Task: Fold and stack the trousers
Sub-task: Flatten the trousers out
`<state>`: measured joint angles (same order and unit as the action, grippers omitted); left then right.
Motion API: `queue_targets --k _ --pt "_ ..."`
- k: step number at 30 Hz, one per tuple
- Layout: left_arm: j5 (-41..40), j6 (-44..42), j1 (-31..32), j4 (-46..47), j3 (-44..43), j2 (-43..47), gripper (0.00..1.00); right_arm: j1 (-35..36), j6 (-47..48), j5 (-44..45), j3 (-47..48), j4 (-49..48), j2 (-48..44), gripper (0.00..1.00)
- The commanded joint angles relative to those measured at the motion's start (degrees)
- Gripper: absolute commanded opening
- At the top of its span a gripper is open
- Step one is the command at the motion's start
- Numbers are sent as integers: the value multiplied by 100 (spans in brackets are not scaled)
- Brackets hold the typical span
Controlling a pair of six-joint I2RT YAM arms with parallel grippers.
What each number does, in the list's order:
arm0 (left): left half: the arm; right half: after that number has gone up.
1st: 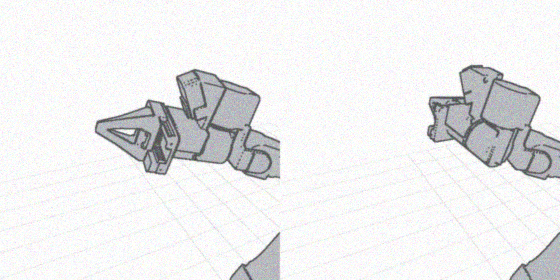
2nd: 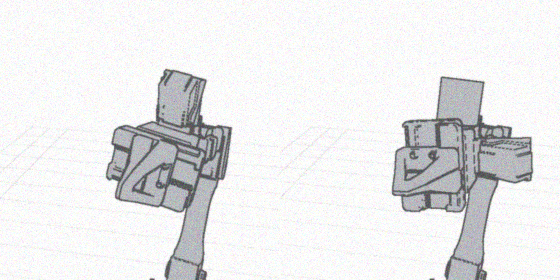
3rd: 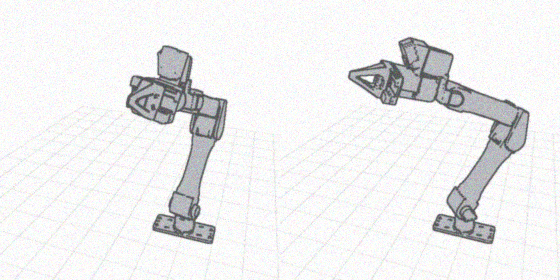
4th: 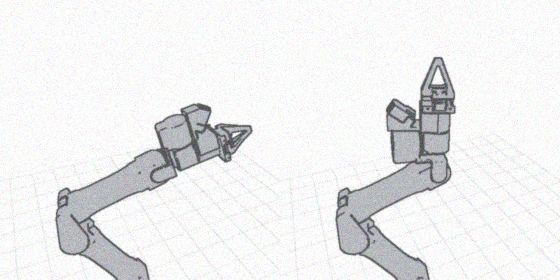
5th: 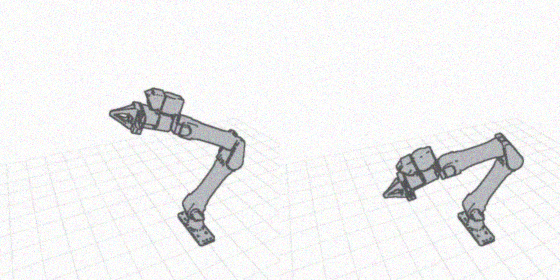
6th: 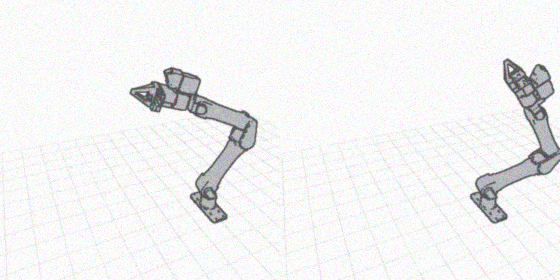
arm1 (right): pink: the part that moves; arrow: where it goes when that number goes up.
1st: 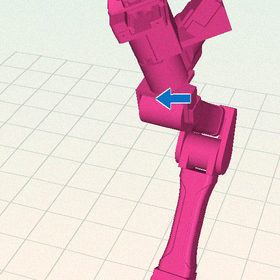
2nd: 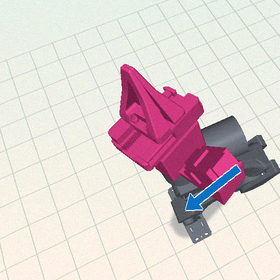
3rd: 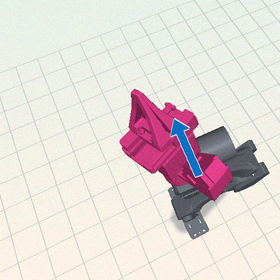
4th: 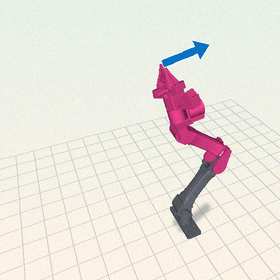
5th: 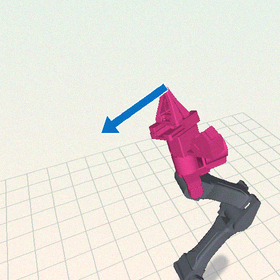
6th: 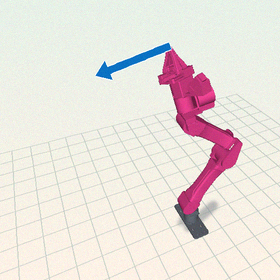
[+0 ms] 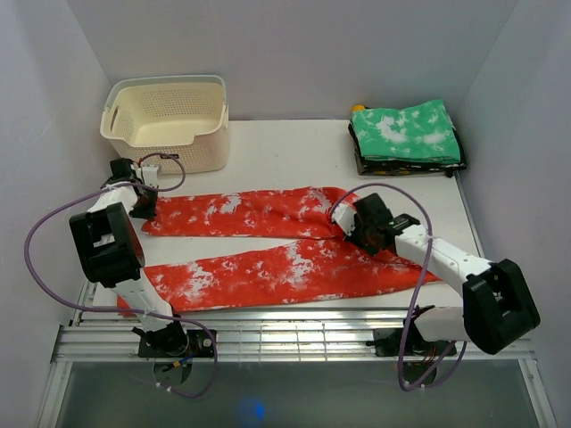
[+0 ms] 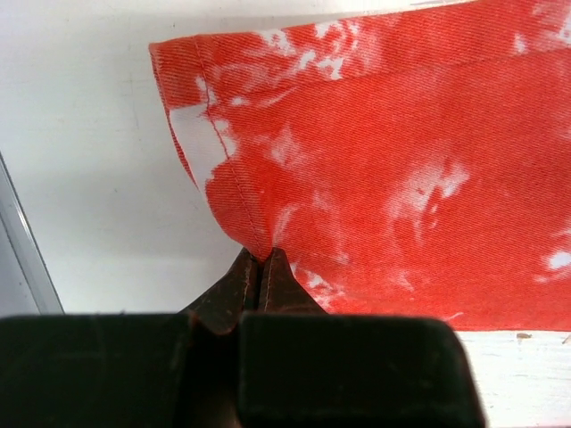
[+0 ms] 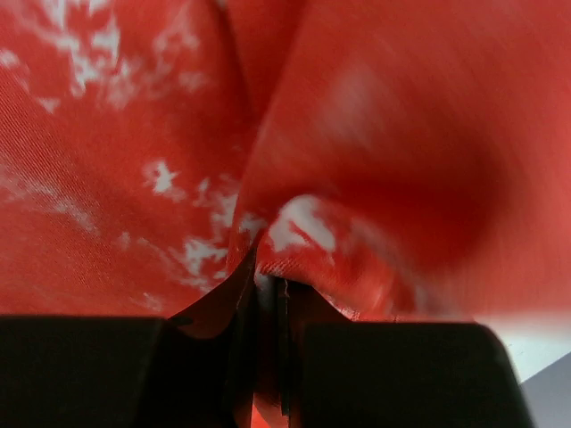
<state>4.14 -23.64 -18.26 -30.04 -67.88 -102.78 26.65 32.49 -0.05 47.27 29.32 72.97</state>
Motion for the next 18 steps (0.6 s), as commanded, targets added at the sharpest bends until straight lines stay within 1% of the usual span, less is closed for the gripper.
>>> queue_targets --k 1,2,3,4,5,7,8,9,11,12,13,14,15,16,17,18 --pt "183 61 -151 -80 11 267 0 778 -322 1936 -700 -453 138 8" --pt "183 44 -169 -81 3 267 0 902 -331 1913 -866 -436 139 16" --pt "192 44 -230 -89 11 250 0 1025 -331 1773 -912 -384 104 21" --pt "218 35 -265 -81 20 241 0 1069 -288 1328 -947 -183 51 27" --pt "227 26 -292 -72 20 215 0 1148 -244 1106 -1017 -33 -45 37" --pt "271 52 -388 -63 29 128 0 1368 45 720 -1062 73 -160 45" --pt "297 61 -415 -72 20 92 0 1404 125 526 -983 422 -256 53" --pt "306 70 -459 -72 -15 57 0 1447 169 367 -765 538 -300 59" --pt "307 52 -485 -37 -24 -31 0 1448 214 -150 -430 906 -432 69" --pt "289 18 -503 15 -24 -57 0 1439 223 -335 -63 996 -467 70" --pt "272 -9 -512 33 -6 -75 0 1439 188 -372 106 1040 -511 72" --pt "245 -35 -520 60 11 -110 0 1422 135 -416 273 1067 -607 77" --pt "210 -70 -538 77 20 -119 0 1300 83 -503 692 1224 -600 79" --pt "192 -140 -556 112 64 -128 0 1151 47 -644 914 1321 -556 80" --pt "157 -176 -582 139 90 -119 0 923 38 -828 1134 1435 -425 80" --pt "131 -211 -599 191 108 -111 0 311 55 -1325 1336 1549 -389 80"
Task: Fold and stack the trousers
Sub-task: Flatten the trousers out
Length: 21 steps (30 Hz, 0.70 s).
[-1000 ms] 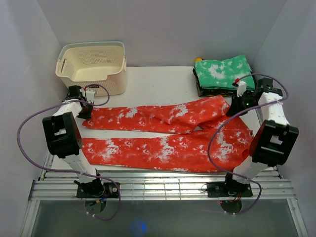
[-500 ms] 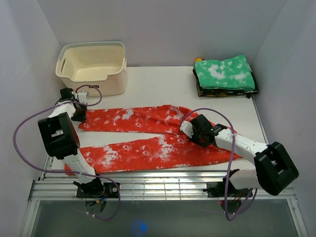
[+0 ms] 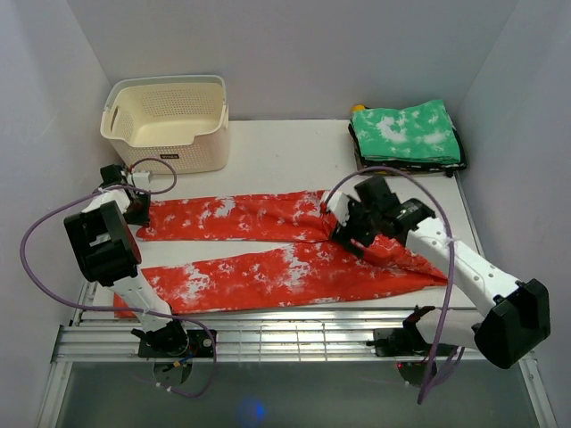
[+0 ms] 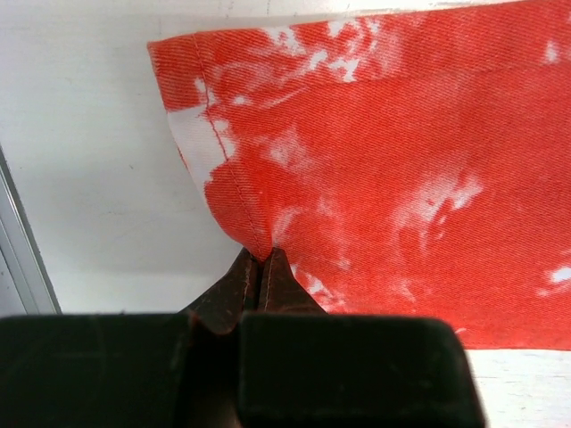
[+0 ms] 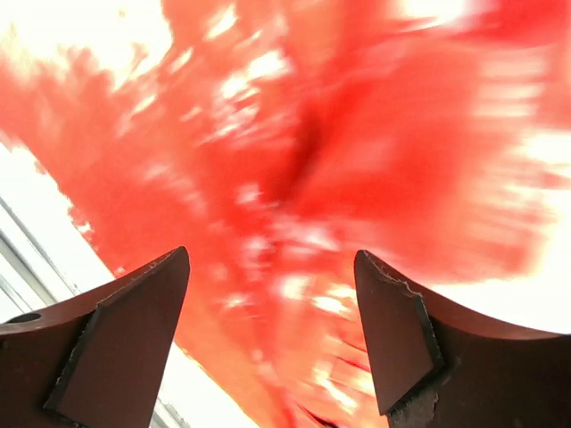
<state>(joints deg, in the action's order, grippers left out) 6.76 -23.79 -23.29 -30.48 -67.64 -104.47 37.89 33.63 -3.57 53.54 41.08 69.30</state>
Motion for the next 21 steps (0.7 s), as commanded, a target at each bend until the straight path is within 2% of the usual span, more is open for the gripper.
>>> queue_targets --k 1,2,3,5,9,13,21 --pt "-140 -231 -123 253 93 58 0 -1175 -23 -1213 1041 374 22 80" --pt "-158 -301 -141 262 119 58 0 -1570 3 -1407 1227 392 214 80" --pt "-167 -319 -167 279 119 75 0 -2253 91 -1627 1447 592 372 80" --pt "-167 -354 -194 288 154 84 0 -2967 144 -2234 2043 813 959 77" --pt "-158 -381 -194 279 172 110 0 -3515 13 -2648 2538 972 1779 71" --pt "-167 -398 -194 244 189 145 0 -3596 -207 -2508 2662 963 2464 71" --pt "-167 -433 -194 235 189 111 0 -3604 -286 -2666 2223 842 3415 88"
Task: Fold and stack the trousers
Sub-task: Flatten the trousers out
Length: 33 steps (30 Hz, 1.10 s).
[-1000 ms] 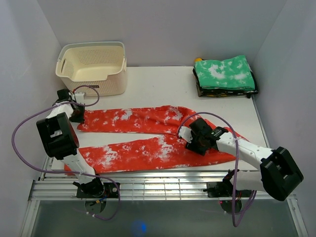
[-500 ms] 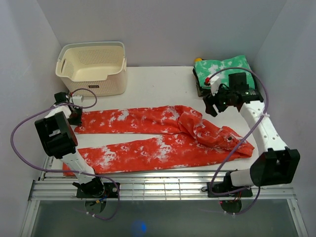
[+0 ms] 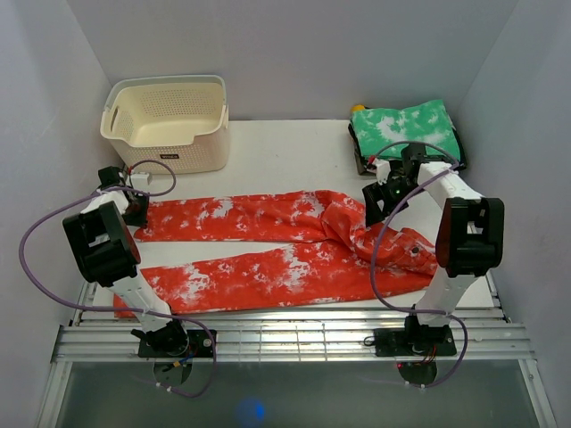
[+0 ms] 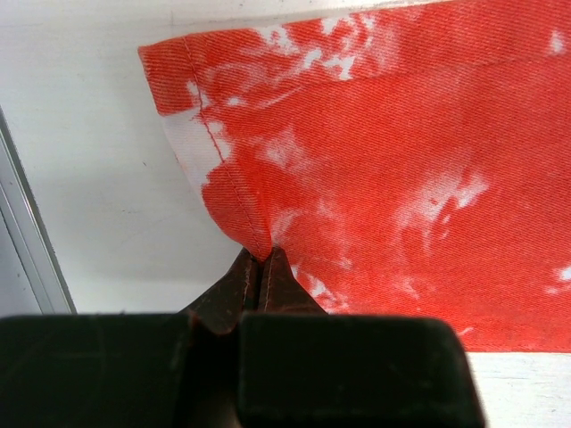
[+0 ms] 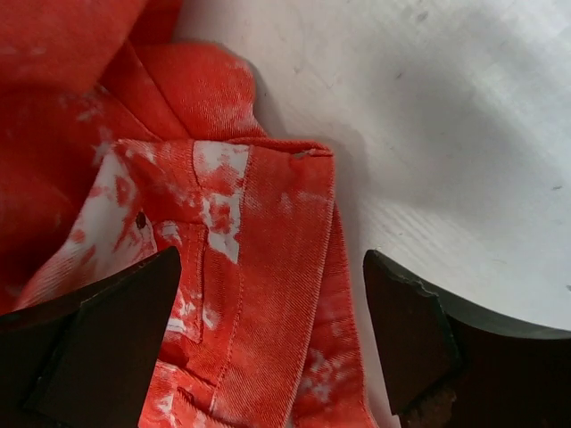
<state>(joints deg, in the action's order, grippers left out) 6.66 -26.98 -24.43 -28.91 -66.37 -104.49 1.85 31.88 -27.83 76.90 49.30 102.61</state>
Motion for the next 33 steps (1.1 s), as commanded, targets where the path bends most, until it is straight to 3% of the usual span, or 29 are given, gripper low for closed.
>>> queue_targets --k 1,7,10,11,12,13,16,24,33 --pt "-147 -106 -80 78 63 113 0 0 -146 -257 -219 -69 101 89" --pt "-129 -79 -80 34 1 51 0 35 -42 -600 -167 183 566 90" --pt "-129 -79 -80 34 -8 51 0 18 73 -820 -149 334 708 65" --pt "-138 -97 -80 34 1 60 0 9 73 -846 -158 335 656 46" --pt "-147 -105 -80 34 1 69 0 0 56 -881 -149 335 603 39" --pt "-164 -114 -80 34 10 86 0 -9 38 -882 -123 361 455 25" --pt "-191 -202 -106 43 45 121 0 -105 29 -847 -26 449 86 12" --pt "-191 -422 -396 17 1 183 0 -1423 169 -829 105 379 -759 8" --pt "-77 -396 -537 -71 -385 -71 0 -2320 -41 -566 255 -384 -373 10"
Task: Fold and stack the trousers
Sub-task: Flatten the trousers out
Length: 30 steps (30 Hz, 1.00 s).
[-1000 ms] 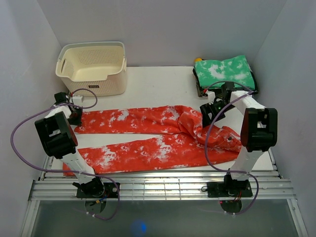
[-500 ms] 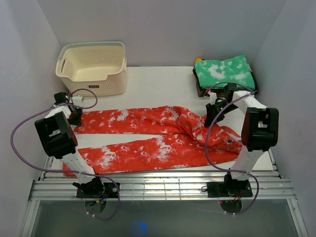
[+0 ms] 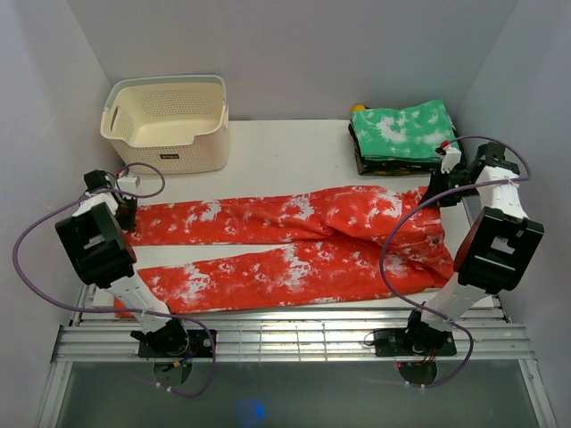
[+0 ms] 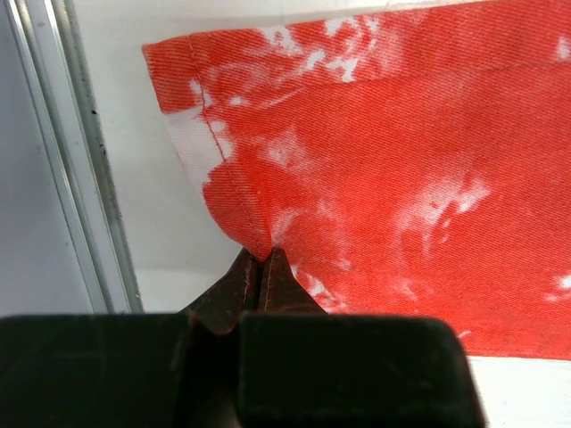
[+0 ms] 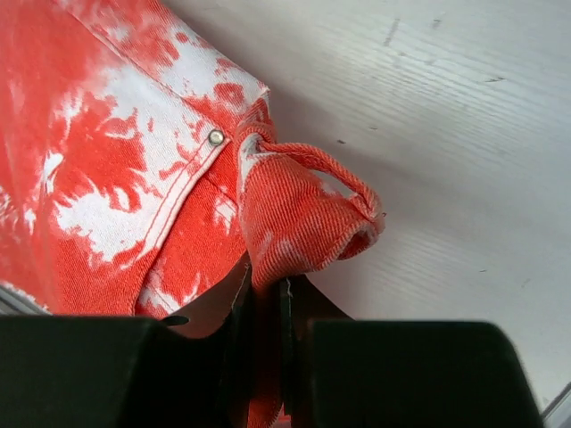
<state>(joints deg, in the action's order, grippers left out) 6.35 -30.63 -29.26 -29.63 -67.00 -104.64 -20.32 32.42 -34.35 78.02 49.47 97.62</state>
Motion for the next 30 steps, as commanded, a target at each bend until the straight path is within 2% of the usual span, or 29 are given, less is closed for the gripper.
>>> queue_targets --k 1,3,7,9,11,12,15,16,18,20,24,26,28,30 --pt "137 30 -45 -25 -383 -83 0 -113 -227 104 126 -699 169 13" --pt "471 224 -45 -156 -611 -153 0 -122 -446 296 12 -1139 117 13" --pt "1787 689 -45 -386 -920 -224 0 -122 -1245 560 -146 -2439 29 12" --pt "1992 996 -45 -325 -981 -180 0 -122 -1405 867 -164 -2766 11 11" --pt "2185 1068 -45 -333 -1025 -145 3 -113 -1450 1008 -164 -3030 63 16" --pt "2204 1068 -45 -385 -1051 -136 22 -104 -1389 1174 27 -2918 238 24" --pt "2388 709 -54 -1146 -1297 -57 57 -95 -941 1316 738 -1763 625 66" --pt "2484 447 -141 -1307 -1324 48 79 -130 -861 1360 741 -1600 600 80" --pt "2740 243 -264 -1554 -1219 574 97 -174 -546 1378 610 -1389 216 88" --pt "2600 -248 -309 -2122 -1131 848 98 -183 -343 1553 425 -1283 -102 94" --pt "2126 -1066 -677 -3346 -973 1147 98 -183 360 1642 512 -151 -533 95" --pt "1898 -1312 -1142 -3663 -720 1235 98 -192 720 1729 408 631 -560 95" --pt "1530 -1471 -1615 -3734 -499 1358 98 -244 957 1949 171 1010 -578 94" --pt "1378 -1769 -1925 -3735 -130 1420 98 -306 1116 2115 -469 1117 -648 94"
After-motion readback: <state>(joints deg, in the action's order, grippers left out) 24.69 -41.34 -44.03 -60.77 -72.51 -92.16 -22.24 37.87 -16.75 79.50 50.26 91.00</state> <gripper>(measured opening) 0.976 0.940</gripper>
